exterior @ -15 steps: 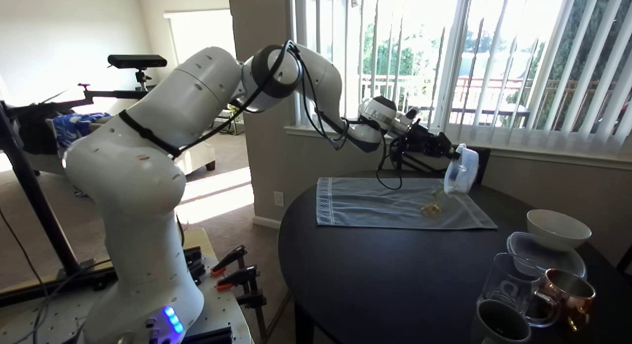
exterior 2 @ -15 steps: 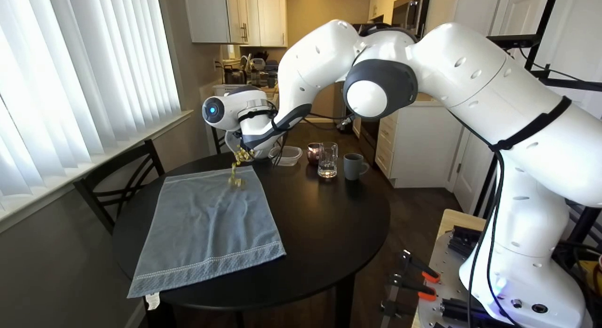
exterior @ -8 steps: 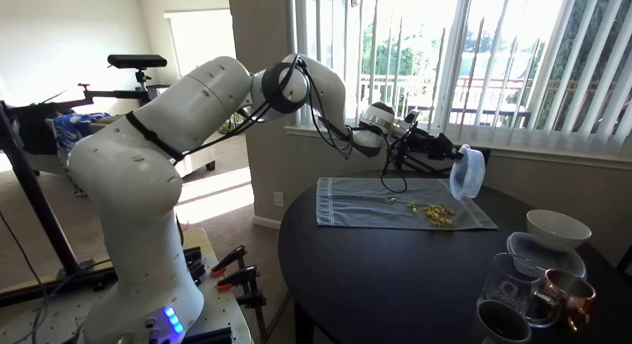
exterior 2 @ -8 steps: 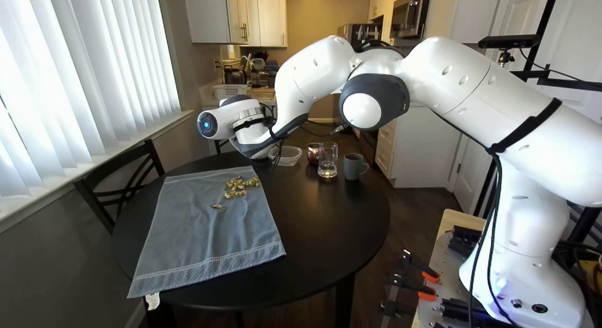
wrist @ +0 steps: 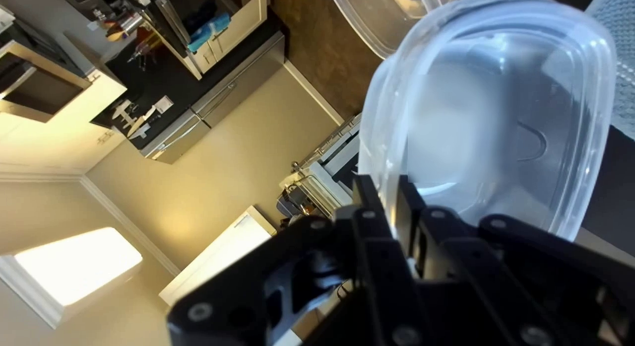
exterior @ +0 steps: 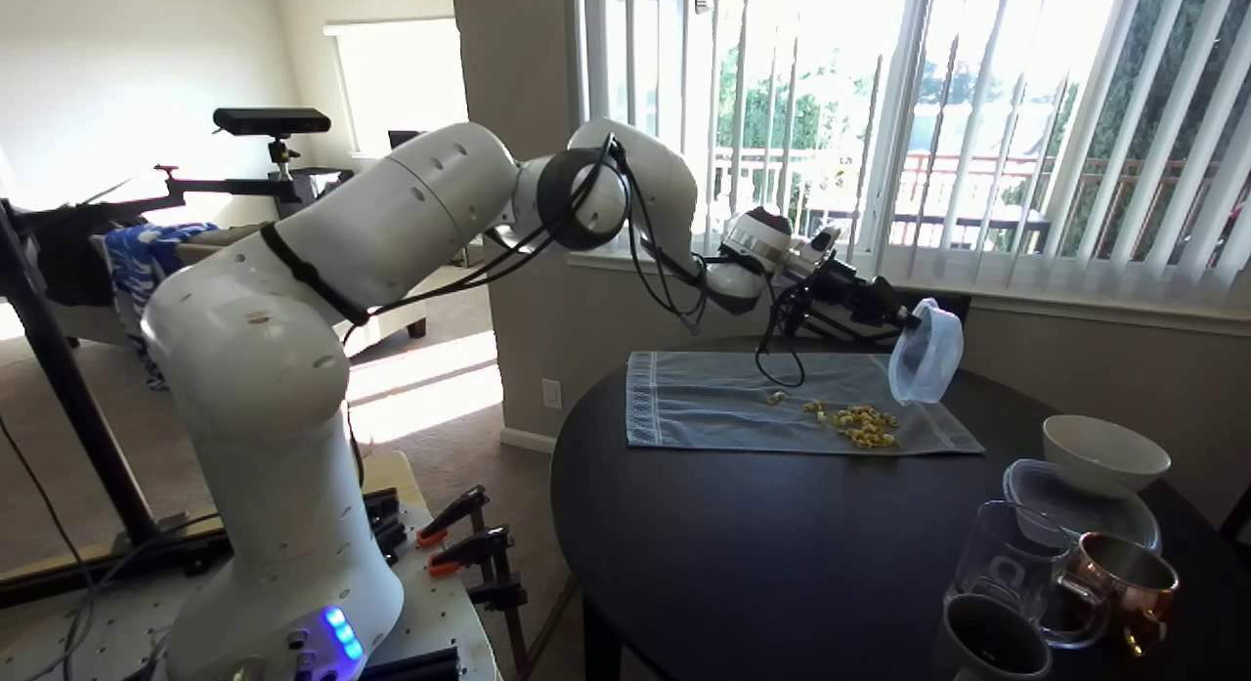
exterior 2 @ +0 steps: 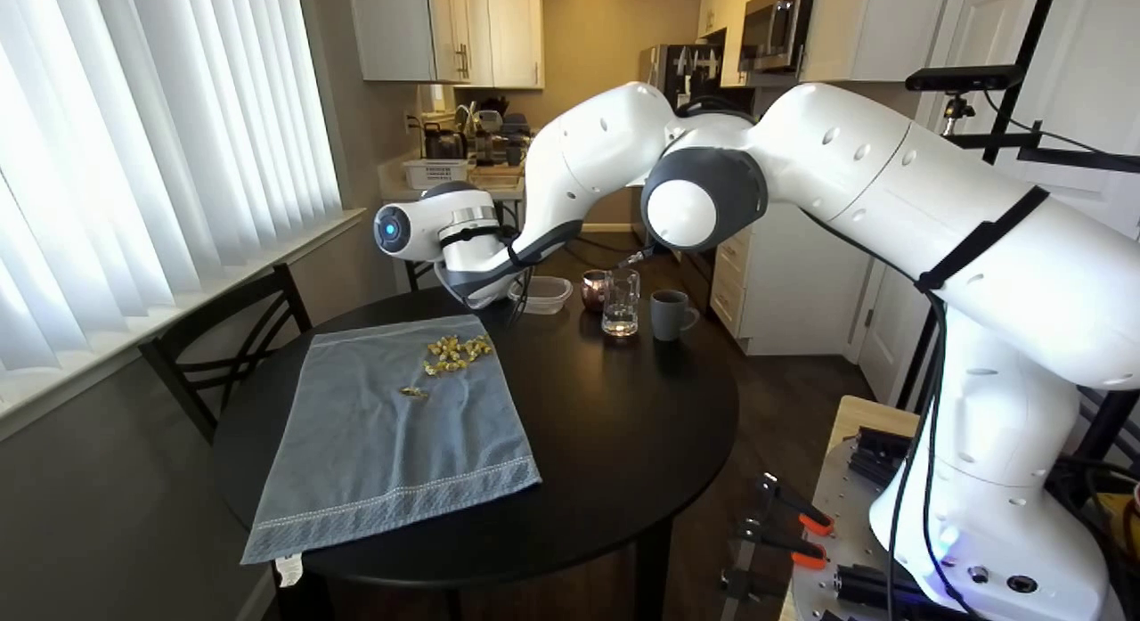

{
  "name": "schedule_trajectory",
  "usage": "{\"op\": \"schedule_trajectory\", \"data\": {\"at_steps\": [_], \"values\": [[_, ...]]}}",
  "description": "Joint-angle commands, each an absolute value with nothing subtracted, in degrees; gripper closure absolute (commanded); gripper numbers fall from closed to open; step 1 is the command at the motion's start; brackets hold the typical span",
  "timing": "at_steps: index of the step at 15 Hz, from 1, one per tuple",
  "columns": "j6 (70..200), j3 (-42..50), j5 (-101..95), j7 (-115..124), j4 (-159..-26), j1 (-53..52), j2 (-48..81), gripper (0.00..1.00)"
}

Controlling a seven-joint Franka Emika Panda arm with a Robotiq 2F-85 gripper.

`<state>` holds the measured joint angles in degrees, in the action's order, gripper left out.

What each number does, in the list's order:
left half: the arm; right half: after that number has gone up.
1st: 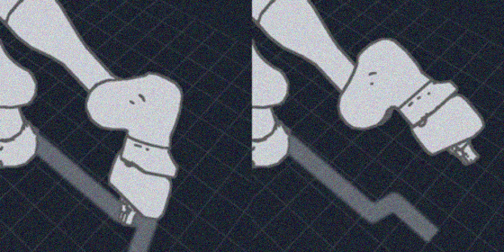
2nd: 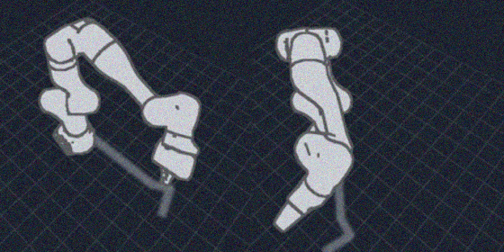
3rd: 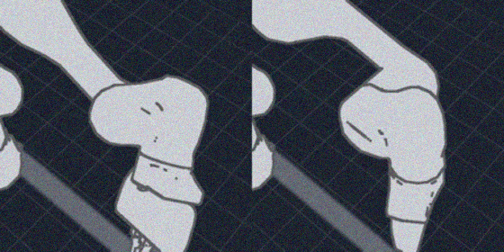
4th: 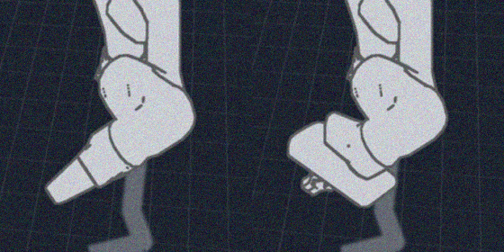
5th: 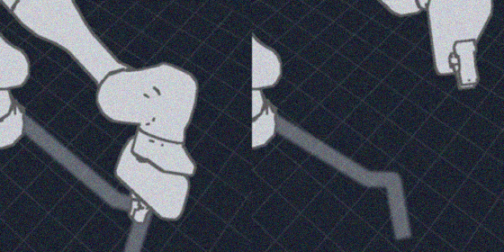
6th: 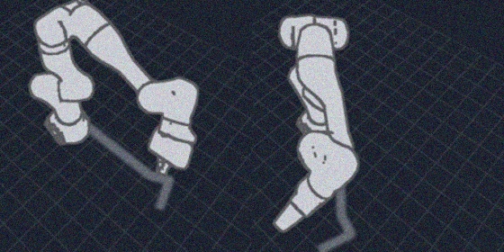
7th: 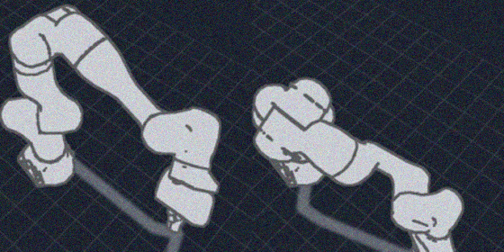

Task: Take the candy out of the bowl

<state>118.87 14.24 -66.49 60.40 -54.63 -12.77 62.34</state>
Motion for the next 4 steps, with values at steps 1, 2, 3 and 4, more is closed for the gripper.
{"op": "schedule_trajectory", "data": {"at_steps": [1,2,3,4], "values": [[116.7,11.9,-64.0,60.6,-50.0,-11.1,64.5,0.97],[116.5,11.7,-63.4,60.6,-49.2,-11.0,65.0,0.97],[116.3,11.7,-63.0,60.5,-48.5,-11.0,65.4,0.97],[116.3,11.8,-62.7,60.2,-48.0,-11.0,65.7,0.97]]}}
